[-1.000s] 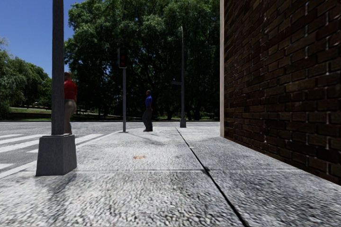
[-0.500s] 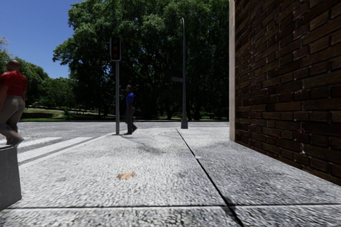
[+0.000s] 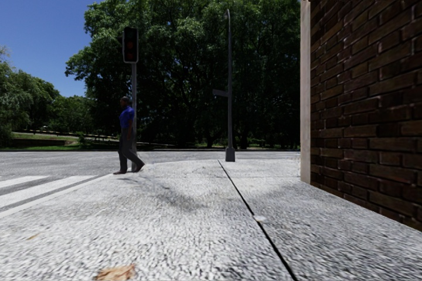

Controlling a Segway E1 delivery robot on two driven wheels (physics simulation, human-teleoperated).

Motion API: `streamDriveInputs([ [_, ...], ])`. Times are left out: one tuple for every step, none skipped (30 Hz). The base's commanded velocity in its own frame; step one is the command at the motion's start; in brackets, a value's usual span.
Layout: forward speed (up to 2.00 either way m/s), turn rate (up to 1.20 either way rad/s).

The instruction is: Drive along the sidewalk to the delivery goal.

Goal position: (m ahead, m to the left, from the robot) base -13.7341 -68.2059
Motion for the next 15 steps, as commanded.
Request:
streamDriveInputs([
  [2.00,0.00],
  [2.00,0.00],
  [2.00,0.00],
  [2.00,0.00],
  [2.00,0.00],
  [2.00,0.00],
  [2.00,0.00],
  [2.00,0.00],
  [2.00,0.00],
  [2.00,0.00],
  [2.00,0.00],
  [2.00,0.00],
  [2.00,0.00],
  [2.00,0.00],
  [2.00,0.00],
])
